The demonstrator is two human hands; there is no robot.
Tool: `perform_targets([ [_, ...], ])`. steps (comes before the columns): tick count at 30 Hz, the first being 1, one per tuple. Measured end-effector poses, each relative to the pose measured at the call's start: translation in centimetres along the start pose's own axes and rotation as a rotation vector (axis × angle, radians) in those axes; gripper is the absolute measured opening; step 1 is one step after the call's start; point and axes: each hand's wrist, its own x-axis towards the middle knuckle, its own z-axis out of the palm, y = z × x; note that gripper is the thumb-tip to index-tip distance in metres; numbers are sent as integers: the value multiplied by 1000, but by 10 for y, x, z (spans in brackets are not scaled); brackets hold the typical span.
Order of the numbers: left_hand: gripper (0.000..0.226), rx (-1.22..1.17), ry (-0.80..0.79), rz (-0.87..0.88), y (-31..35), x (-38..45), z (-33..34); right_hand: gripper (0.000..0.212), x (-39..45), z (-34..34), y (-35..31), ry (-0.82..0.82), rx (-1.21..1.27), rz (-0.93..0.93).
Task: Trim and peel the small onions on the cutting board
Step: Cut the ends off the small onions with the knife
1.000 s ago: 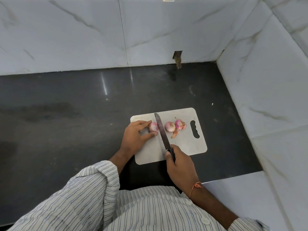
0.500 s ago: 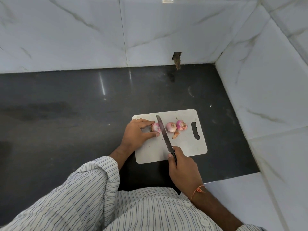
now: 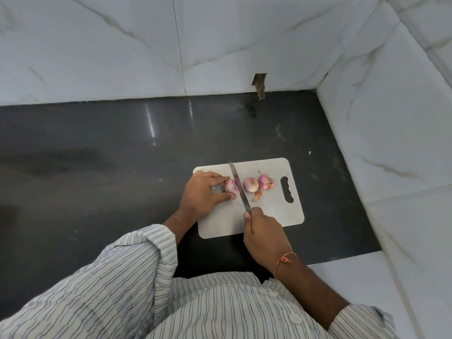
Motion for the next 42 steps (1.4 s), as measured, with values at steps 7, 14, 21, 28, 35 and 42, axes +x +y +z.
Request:
perform_targets([
  [7,55,9,22,10,2,-3,1,30,12,1,-9,2,-54,-2],
  [14,63,47,27,44,1,-4,3,25,-5,6,0,-38,-25,23],
  [21,57,28,40,24,3,-7,4,23,21,13,-7,-19,14,21],
  [28,57,0,64,6,4,-11,5,22,9,24,3,-52,24,38],
  [35,55,-29,70,-4,-5,-17,3,12,6,32,-1,-120,-27,97],
  [42,60,54,-23,4,-5,-11,-7,8,-9,23,17,-157,-119,120],
])
